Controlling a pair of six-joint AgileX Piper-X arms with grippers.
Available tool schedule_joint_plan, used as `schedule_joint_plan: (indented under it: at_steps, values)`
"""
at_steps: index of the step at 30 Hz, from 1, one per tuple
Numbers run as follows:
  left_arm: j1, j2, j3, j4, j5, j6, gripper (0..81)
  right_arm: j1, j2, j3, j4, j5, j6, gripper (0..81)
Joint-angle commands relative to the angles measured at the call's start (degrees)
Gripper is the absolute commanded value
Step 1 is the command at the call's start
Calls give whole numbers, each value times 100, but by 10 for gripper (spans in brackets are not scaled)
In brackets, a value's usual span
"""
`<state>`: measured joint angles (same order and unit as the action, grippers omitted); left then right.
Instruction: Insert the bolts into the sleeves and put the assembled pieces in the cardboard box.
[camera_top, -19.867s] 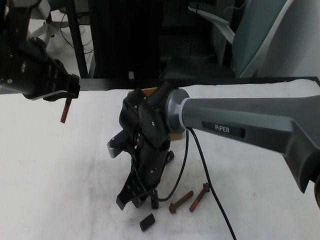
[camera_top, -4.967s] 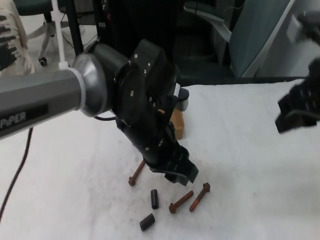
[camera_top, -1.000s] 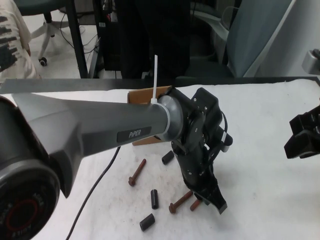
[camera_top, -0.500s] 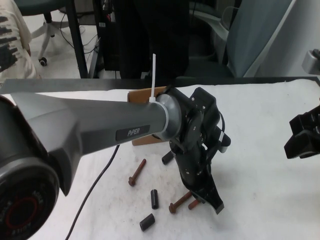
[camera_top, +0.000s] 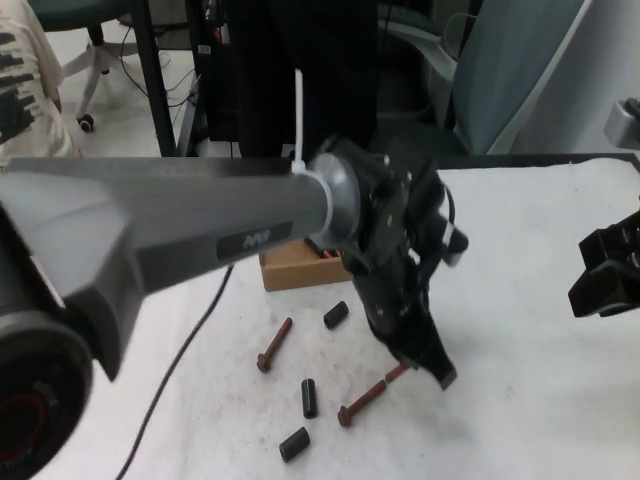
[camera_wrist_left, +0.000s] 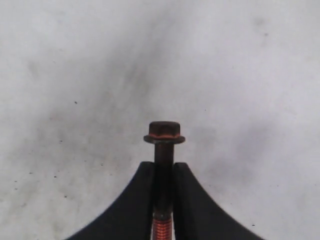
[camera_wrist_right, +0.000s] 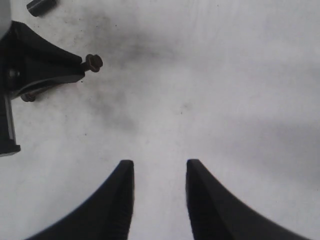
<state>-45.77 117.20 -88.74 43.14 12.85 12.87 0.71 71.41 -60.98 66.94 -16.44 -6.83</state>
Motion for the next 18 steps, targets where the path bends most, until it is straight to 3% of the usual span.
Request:
schedule_joint_plan:
  at_steps: [1,9,14,16,18]
  values:
    - [69,-95,-51,96,11,-32,2,-17,-17,5,-26,-67,-43,329]
    - [239,-82,-51,288,-51,213,2,-17,-17,5,-26,-67,-43,329]
    - [505,-82,-51,814,-536,257,2,-17,-17,5,-7,-85,-43,329]
    - [669,-82,-51,964,-466,203,2,-17,-17,5,-7,-227,-43,329]
    - [859,-139,-51,976,86,25,2,-17,-17,5,-24,-389,-43,329]
